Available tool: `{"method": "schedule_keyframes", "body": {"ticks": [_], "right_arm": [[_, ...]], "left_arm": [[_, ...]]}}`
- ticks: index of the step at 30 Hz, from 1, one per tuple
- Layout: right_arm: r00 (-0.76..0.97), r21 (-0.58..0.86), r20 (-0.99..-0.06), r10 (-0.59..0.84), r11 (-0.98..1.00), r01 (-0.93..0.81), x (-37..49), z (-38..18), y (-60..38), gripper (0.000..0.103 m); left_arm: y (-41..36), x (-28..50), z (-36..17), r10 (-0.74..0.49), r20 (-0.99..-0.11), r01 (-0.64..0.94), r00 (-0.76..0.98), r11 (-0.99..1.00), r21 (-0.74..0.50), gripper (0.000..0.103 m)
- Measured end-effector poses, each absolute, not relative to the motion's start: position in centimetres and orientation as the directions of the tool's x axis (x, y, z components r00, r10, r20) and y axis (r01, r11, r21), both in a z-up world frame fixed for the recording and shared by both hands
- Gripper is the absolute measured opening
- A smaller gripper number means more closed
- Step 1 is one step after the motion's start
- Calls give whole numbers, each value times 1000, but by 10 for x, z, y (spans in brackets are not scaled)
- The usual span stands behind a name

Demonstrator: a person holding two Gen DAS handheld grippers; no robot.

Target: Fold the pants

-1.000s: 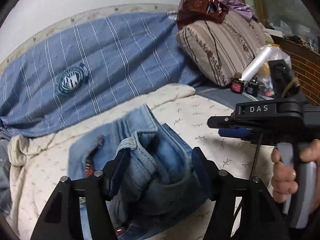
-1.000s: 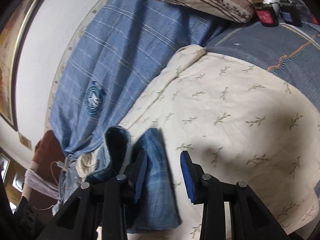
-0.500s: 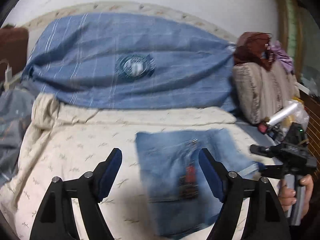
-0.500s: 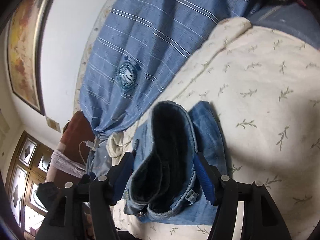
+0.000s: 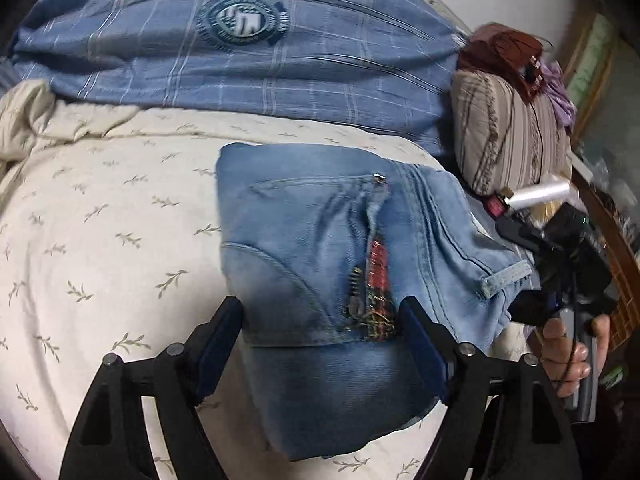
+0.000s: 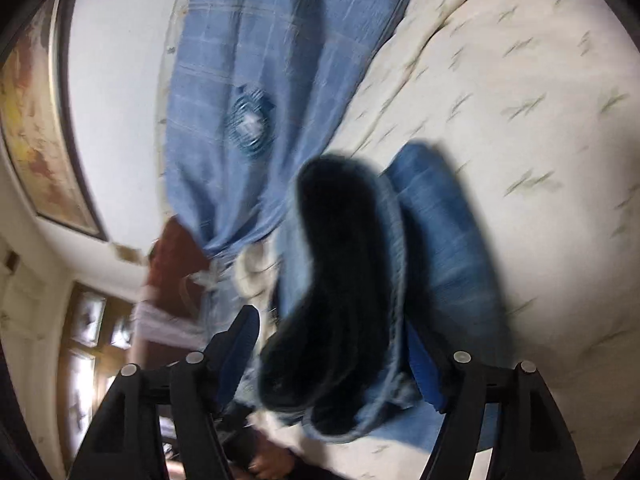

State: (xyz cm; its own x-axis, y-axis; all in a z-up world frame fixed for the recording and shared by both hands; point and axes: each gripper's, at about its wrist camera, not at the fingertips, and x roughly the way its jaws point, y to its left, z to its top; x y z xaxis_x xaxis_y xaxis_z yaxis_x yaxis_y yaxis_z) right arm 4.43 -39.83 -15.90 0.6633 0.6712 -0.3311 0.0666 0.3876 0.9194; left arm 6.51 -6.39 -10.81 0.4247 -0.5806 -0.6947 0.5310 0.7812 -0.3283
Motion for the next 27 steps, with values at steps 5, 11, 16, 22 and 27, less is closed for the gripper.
{"method": "schedule_keyframes", "body": {"ticks": [5,11,16,22,27], "right_arm": [[659,861,-398,638,508,29,44,-146,-381,76],[639,731,-549,539,680,55,46,-146,-364,16],[739,715,-476,477,699,9,28,-121,-376,12],[762,680,-511,397,729,77,26,-116,-391,12],[665,586,-656,357,797,149,38,-138,-386,13]], "left_arm": [[-74,61,-108,-562,-699,557,442,783,-276,82],[-81,59,-108,-566,-686,583,457,773,-250,82],[-87,49,-102,-596,-656,627,464,744,-232,81],[-116,27,-94,-622,-619,716,479,685,-135,83],[-127,27,-101,-589,-648,723,483,686,-84,84]]}}
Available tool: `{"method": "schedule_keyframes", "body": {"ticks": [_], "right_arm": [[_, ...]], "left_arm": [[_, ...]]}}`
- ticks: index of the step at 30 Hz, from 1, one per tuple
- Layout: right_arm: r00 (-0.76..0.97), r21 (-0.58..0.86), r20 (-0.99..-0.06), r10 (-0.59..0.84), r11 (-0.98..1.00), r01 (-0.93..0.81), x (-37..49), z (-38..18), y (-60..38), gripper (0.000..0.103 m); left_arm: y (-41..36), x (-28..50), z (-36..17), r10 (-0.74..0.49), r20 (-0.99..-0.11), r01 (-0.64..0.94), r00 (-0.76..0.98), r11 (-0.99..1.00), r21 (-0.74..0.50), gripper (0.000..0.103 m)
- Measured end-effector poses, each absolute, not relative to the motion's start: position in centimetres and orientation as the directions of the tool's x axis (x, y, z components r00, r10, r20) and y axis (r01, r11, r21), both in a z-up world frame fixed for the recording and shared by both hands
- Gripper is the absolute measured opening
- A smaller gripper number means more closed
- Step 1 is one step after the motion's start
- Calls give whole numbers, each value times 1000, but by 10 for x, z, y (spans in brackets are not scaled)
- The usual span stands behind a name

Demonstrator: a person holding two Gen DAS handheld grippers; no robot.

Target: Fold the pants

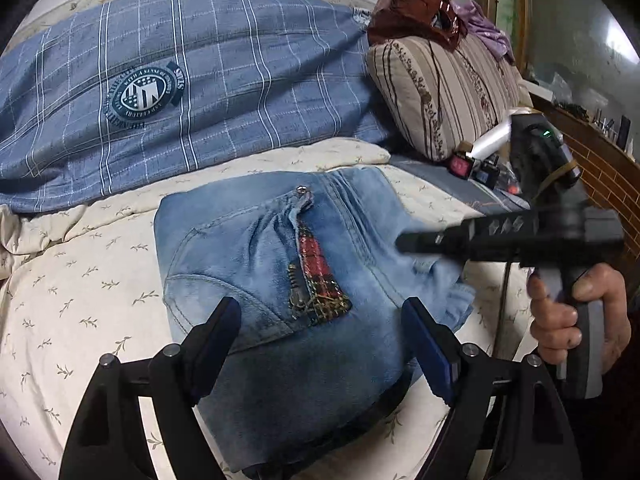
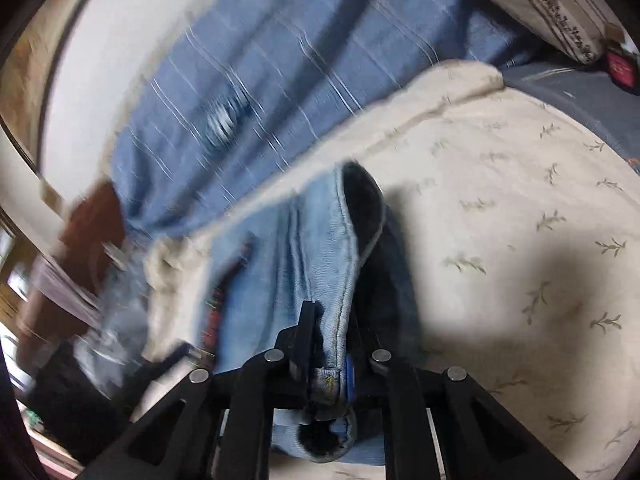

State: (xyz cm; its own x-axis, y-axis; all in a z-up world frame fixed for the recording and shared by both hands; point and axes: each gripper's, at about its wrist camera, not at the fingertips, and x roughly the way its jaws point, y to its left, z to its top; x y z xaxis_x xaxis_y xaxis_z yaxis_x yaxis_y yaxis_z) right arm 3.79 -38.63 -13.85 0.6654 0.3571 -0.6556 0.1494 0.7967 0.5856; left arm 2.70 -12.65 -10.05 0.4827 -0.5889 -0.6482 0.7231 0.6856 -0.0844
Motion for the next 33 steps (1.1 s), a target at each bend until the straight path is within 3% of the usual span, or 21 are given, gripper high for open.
{"method": "schedule_keyframes", "body": {"ticks": [5,7,8,12,18,23,33], "right_arm": [[654,682,-630,419,702,207,34,-145,-404,32],[697,698,-601,390,681,221,25,-135,-412,54],[723,704,-581,374,676,216,21,-129,-415,57],[814,691,-481,325,712,124,11,-90,-418,57],[785,657,-500,365,751,70,45,-80,-394,55],[774,666,-491,399,745,39,74,-83,-384,54],[649,603,-661,376,782,160,116,-133,-378,55]], "left_arm": [[-115,42,-100,-581,-670,681,462,716,-152,84],[-107,45,-95,-592,-662,667,459,722,-184,84],[-99,48,-88,-600,-649,650,468,731,-208,84],[-85,61,-63,-596,-604,591,528,770,-243,86],[-109,105,-53,-418,-657,482,628,871,-93,87],[-129,134,-61,-346,-673,434,654,900,-41,87],[-152,149,-111,-252,-764,458,593,887,63,87]]}}
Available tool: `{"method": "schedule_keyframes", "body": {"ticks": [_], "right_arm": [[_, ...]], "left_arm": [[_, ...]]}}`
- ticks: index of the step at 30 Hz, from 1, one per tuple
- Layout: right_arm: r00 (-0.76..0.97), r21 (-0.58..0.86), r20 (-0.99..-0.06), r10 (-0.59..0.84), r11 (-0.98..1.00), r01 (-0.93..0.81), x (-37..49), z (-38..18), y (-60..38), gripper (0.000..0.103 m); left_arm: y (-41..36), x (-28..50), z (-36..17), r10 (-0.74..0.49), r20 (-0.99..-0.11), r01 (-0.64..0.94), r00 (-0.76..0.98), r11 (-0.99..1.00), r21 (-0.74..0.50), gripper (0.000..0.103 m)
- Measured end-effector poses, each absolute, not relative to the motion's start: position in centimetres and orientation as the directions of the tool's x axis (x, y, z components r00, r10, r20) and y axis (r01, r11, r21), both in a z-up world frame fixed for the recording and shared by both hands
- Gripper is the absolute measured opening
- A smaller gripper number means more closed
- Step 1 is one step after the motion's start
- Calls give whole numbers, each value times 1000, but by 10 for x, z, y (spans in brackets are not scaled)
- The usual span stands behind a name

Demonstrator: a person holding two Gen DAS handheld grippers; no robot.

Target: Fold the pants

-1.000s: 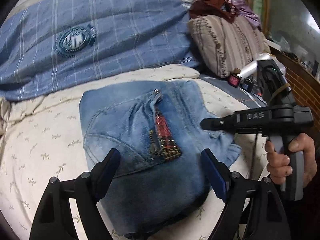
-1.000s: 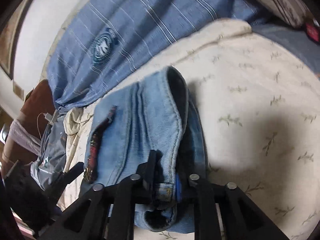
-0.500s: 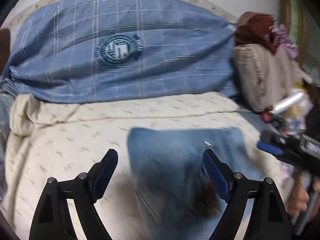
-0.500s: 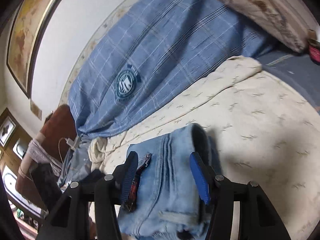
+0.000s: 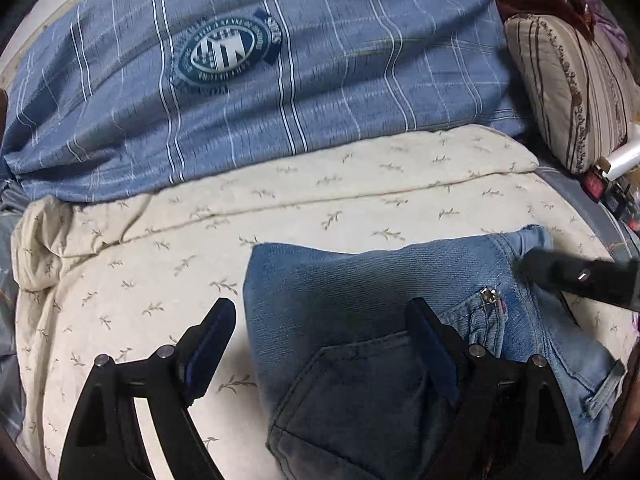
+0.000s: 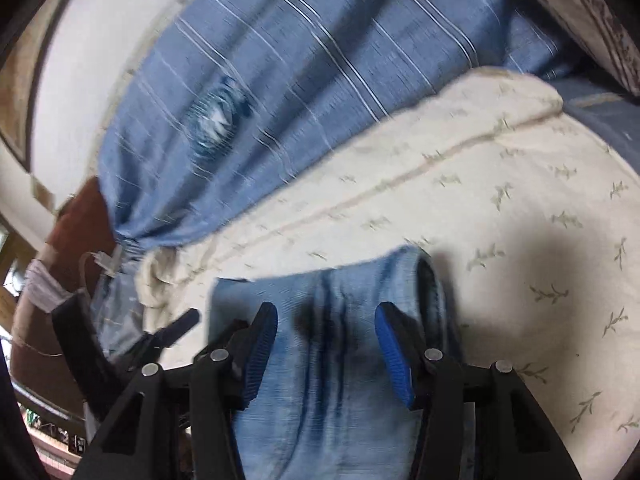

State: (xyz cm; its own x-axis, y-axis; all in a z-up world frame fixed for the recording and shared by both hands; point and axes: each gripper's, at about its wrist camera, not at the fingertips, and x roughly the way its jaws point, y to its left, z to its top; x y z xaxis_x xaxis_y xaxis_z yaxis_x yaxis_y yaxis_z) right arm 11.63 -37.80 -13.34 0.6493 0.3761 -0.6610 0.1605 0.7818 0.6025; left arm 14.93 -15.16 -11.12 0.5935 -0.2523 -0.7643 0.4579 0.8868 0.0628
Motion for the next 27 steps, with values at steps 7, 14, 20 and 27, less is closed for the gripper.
{"method": "schedule_keyframes", "body": {"ticks": [7,14,20,27], "right_arm": [[682,623,-620,387,771,130,101,-125,-379,55],[719,589,-582,381,807,49,46,-95,-371,55],[702,550,-601,382,835,15,10,-95,-354,55],[599,466,-722,345,883,53,18,-131,-338,55]], "left_arm": [[-138,146,-105,-263,-777,447,573,894,27,90],[-105,100,-77,-283,-731,438,621,898,25,90],[-91,56,-82,-293,-725,458,623,888,35,90],[-102,43,-112,-277,-759,513,590,854,88,92]]}}
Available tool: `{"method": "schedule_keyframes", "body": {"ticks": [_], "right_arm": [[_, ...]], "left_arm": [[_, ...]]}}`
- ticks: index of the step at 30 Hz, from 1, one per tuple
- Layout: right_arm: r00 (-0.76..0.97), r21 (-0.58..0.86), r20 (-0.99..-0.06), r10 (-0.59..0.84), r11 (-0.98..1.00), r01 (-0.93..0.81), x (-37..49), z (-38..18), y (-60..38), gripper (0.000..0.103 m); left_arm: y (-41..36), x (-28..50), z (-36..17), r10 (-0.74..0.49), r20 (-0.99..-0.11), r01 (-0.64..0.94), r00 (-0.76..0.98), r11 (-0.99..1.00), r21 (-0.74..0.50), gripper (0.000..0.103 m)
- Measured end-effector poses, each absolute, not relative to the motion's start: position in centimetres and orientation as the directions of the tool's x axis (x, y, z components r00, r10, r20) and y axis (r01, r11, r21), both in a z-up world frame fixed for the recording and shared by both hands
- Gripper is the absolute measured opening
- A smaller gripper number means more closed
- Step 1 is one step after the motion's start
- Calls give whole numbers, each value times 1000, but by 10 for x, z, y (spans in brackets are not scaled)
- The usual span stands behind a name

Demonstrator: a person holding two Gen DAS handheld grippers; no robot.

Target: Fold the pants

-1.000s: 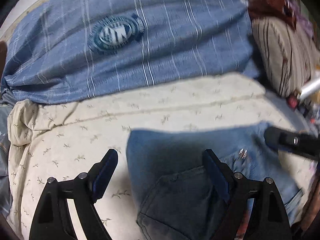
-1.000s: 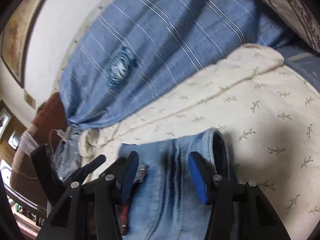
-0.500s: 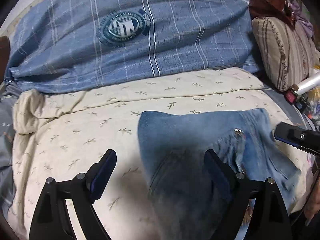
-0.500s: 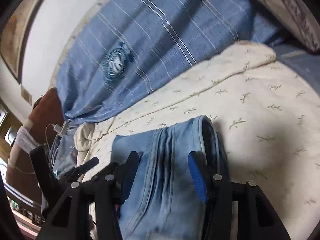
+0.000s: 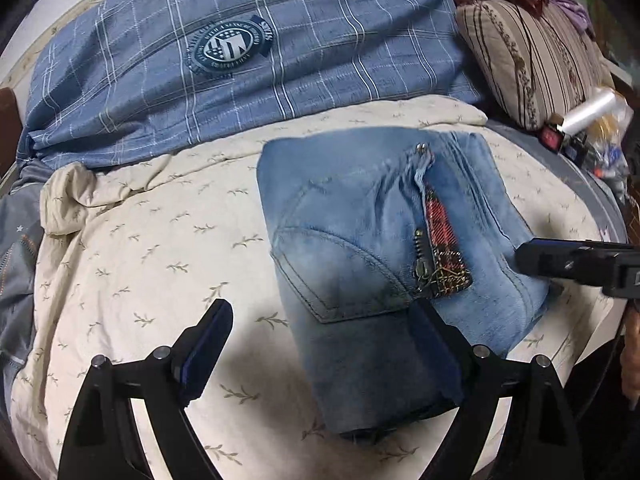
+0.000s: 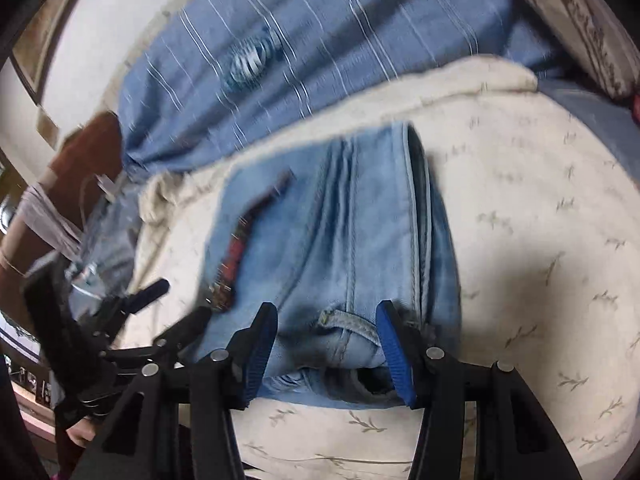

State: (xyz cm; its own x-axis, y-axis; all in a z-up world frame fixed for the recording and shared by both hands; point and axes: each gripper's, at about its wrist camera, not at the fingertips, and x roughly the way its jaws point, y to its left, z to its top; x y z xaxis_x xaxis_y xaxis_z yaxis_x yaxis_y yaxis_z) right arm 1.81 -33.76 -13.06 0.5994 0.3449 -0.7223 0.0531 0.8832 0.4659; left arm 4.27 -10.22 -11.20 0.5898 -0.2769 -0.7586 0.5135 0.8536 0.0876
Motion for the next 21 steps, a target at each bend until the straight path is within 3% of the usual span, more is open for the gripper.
{"method": "schedule_keyframes", "body": {"ticks": [4,9,13,21], "right_arm": [[605,416,-733,312,909,35,20,-130,-330,55],[658,517,-657,368,855,38,12,-119,-351,56],[733,544,-598,324,835,76,3,-107,-375,62],[749,607,-592,297,775,173,4,-111,-407,62]], "left_arm": [[-98,48,-112,-299,-759,513,579,857,54,95],[-94,44,-98,-323,-712,509,623,859,56,95],[-91,42,-86,-331,-670,495,664,867,62,95],[-87,50,-83,-299,-670,458,679,886,69,95]]}}
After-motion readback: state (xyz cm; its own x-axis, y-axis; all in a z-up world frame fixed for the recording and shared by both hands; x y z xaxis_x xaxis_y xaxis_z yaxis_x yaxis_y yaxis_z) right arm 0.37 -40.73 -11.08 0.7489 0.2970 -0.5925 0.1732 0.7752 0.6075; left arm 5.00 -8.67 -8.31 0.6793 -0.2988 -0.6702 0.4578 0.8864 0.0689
